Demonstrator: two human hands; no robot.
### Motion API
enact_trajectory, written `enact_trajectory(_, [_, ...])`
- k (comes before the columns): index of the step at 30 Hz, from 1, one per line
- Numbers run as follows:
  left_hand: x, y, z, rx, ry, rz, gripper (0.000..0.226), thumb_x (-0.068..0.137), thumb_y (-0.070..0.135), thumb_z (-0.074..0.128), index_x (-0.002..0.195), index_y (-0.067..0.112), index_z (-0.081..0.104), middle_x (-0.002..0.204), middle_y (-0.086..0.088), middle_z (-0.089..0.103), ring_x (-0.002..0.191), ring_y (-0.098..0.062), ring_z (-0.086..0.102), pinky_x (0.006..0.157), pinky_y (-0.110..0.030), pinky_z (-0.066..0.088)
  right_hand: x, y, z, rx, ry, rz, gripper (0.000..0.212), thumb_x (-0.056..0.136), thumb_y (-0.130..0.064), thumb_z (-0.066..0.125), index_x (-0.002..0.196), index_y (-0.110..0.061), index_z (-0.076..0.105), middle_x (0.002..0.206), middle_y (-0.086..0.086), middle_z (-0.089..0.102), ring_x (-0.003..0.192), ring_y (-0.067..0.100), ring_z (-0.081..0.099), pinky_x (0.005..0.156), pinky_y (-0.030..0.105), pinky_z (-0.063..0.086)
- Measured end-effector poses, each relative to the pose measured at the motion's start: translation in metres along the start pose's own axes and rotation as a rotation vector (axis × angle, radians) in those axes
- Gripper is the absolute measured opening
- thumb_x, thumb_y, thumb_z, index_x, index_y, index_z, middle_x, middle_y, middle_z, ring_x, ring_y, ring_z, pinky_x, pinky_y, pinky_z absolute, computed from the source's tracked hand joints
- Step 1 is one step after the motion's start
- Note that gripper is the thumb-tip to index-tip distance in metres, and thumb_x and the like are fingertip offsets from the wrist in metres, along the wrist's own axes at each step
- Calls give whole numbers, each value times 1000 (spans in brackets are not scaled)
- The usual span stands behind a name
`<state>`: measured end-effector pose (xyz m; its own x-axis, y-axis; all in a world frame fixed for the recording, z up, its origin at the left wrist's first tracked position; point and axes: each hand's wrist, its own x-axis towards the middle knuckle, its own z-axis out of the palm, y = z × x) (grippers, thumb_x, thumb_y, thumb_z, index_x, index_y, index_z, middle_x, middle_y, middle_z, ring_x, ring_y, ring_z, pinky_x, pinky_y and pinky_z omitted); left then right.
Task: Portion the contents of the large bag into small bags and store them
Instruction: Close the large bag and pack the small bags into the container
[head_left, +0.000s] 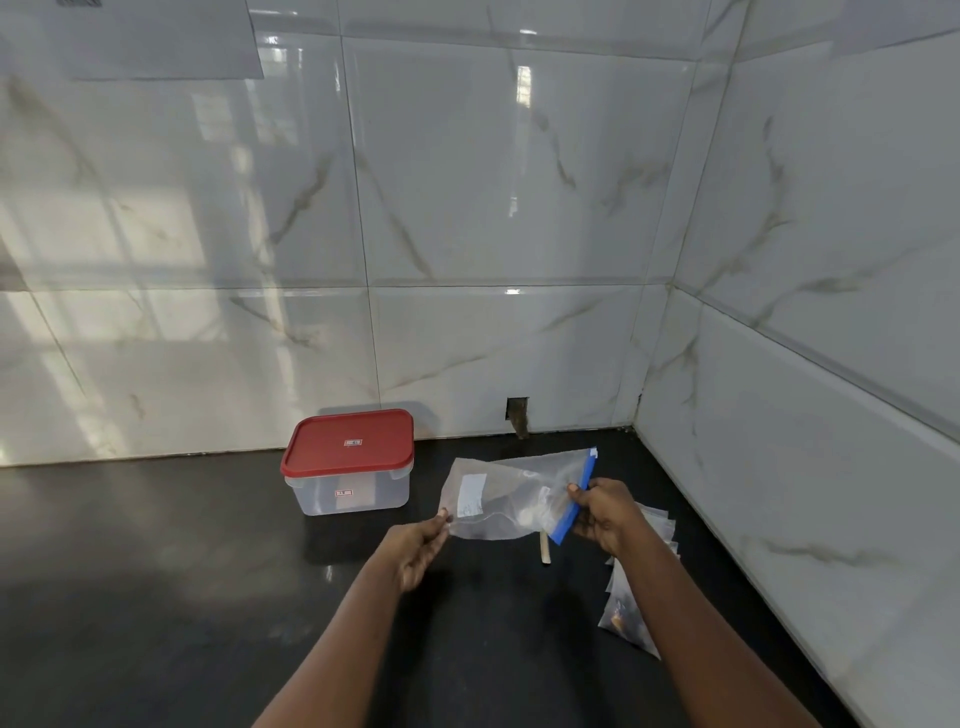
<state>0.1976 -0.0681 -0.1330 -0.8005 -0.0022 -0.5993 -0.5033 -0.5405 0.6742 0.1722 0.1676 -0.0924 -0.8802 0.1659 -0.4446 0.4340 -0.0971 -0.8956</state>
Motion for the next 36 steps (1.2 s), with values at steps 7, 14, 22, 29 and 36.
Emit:
enact_trajectory(7, [-1,7,-4,144,100,170,16,86,-12,48,83,-4,61,85,-15,62,80,-19,58,78,-28,50,4,-16,-12,-180,135,-165,8,88,2,59,96,-1,61,109,22,62,87,28,60,71,40,54])
enact_trajectory(14, [-5,3,-24,184,-325,-25,56,71,-23,52,117,8,50,108,-20,61,85,-27,62,67,-33,57,-3,-45,-10,-565,32,-457,17,95,-8,50,108,-7,61,91,7,60,81,18,55,75,28,42])
enact_trajectory(22, [0,14,-29,469,-303,41,46,83,-8,56,120,18,54,108,-6,63,97,-22,62,84,-39,52,-2,-78,16,-1148,-297,-557,25,95,-14,49,116,-5,60,98,10,57,88,20,52,74,26,35])
enact_trajectory(29, [4,0,-42,714,-90,23,12,93,8,51,99,7,61,86,-7,60,74,-14,57,60,-22,54,25,-36,40,-1090,176,-666,28,95,-26,50,119,-13,58,115,13,59,107,29,57,86,33,44])
enact_trajectory(36, [5,-2,-51,665,-46,-100,42,86,37,63,104,0,64,81,-10,66,66,-15,65,62,-24,56,3,47,20,-695,-30,87,36,90,-36,61,104,-3,53,83,12,59,63,19,58,56,28,50])
